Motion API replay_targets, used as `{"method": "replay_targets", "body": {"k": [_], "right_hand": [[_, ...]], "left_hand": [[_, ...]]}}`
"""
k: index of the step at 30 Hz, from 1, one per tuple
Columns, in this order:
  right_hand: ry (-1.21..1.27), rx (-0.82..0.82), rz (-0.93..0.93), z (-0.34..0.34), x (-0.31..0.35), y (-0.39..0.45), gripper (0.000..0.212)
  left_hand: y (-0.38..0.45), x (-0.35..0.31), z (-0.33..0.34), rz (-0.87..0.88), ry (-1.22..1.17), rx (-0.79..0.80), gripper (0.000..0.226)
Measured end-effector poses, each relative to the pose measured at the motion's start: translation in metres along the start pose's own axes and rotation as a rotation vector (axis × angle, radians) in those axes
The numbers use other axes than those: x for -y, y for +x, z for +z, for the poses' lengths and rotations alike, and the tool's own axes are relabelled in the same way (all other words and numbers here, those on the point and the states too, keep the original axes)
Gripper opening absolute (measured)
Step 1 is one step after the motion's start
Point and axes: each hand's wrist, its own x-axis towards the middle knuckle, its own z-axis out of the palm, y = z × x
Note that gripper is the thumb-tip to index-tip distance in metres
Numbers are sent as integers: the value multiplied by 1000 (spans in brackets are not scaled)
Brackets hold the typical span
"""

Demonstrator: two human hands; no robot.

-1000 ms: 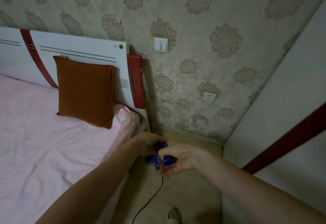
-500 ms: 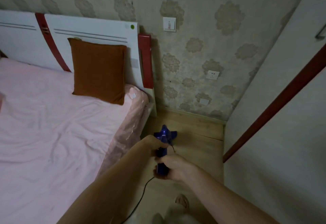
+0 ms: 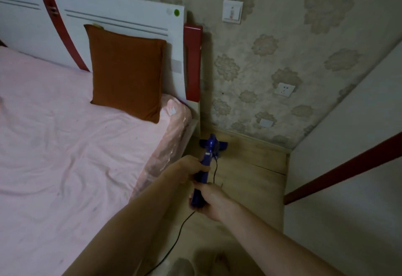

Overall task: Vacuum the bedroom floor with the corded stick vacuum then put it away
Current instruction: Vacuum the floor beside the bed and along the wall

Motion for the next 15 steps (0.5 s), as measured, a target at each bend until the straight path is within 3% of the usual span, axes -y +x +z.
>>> {"method": "replay_targets", "body": {"k": [4, 8, 15], "right_hand": [[-111, -147, -70, 12, 11, 27, 5], [-176, -279, -124, 26, 24, 53, 18], [0, -288, -231, 74, 39, 76, 11]], "left_hand": [[29, -16, -8, 37, 35, 21, 38], [47, -29, -17, 84, 64, 63, 35], [66, -38, -75, 100, -59, 264, 22]]}}
